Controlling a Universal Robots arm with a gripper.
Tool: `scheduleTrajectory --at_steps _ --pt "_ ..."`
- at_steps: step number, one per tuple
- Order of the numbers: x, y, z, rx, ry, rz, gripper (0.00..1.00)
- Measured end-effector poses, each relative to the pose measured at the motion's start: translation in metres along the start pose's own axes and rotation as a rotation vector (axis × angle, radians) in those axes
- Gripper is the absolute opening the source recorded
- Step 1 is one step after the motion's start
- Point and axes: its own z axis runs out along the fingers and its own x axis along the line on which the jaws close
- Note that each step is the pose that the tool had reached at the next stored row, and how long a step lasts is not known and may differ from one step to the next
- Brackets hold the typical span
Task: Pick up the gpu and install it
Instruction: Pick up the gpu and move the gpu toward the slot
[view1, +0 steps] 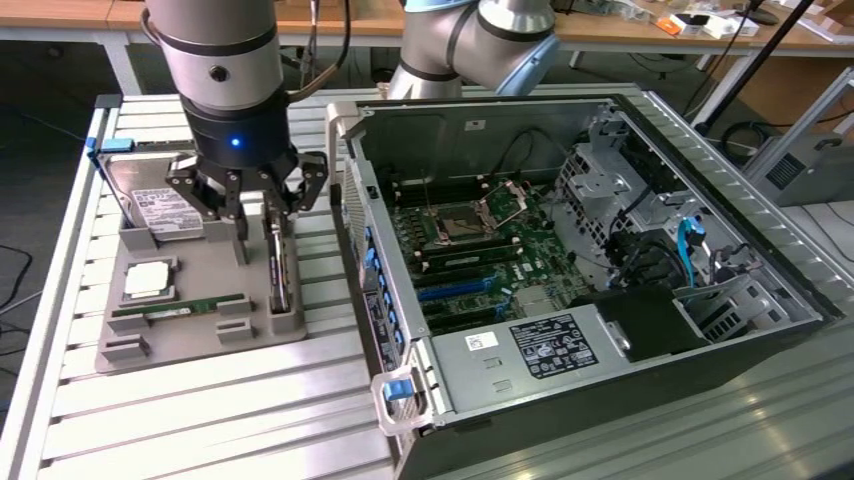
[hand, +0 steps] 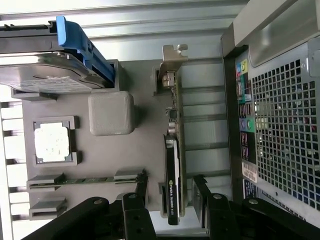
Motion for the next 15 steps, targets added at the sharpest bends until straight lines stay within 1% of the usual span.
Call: scheduleTrajectory --at_steps 5,9,15 --pt "-0.0036 0.0001 0.003 0.0 0.0 0.0 0.48" --pt "-0.0071 0.0004 0.0036 0.0001 0.0 0.0 0.48" --pt "-0.0094 0.0005 0.0063 0.0001 0.0001 0.0 0.48"
